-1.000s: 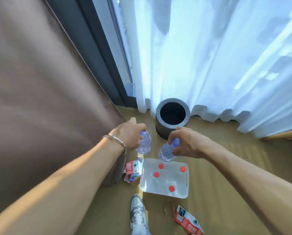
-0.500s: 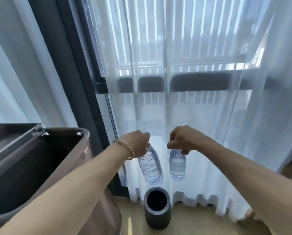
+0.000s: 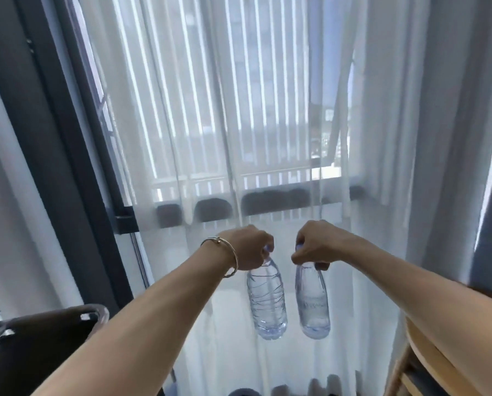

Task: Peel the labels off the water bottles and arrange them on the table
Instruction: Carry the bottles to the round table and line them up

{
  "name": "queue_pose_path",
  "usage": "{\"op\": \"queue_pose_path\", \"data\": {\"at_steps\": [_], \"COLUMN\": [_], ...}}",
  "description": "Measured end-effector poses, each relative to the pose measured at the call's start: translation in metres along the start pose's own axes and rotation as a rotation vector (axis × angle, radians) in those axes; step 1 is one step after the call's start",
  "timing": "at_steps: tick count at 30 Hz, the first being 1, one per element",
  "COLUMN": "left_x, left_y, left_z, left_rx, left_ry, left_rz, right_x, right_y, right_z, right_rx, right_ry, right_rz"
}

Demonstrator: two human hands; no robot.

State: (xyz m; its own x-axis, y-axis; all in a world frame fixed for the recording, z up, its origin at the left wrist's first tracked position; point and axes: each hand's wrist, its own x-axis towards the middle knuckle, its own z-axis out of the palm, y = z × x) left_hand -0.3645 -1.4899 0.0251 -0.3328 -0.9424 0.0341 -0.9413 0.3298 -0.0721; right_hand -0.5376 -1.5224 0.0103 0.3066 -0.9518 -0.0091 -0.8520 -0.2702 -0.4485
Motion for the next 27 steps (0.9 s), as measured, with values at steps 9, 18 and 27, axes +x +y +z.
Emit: {"op": "queue_pose_path", "data": {"at_steps": [9, 18, 27], "left_x": [0.023, 0.047, 0.049], "left_y": [0.030, 0.113, 0.297], "left_z": [-0.021, -0.022, -0.043], "left_rx": [-0.037, -0.020, -0.042], "left_ry": [0.058, 0.071, 0.056], "left_rz": [0.268, 0.510, 0.803], "right_x": [-0.051, -0.140, -0.265], "right_y": [0.016, 0.067, 0.163], "right_z": [-0.019, -0.041, -0.097], "right_rx": [0.060, 0.019, 0.012], "right_ry": [0.124, 0.199, 0.287], "right_rz": [0.233, 0.459, 0.644]}}
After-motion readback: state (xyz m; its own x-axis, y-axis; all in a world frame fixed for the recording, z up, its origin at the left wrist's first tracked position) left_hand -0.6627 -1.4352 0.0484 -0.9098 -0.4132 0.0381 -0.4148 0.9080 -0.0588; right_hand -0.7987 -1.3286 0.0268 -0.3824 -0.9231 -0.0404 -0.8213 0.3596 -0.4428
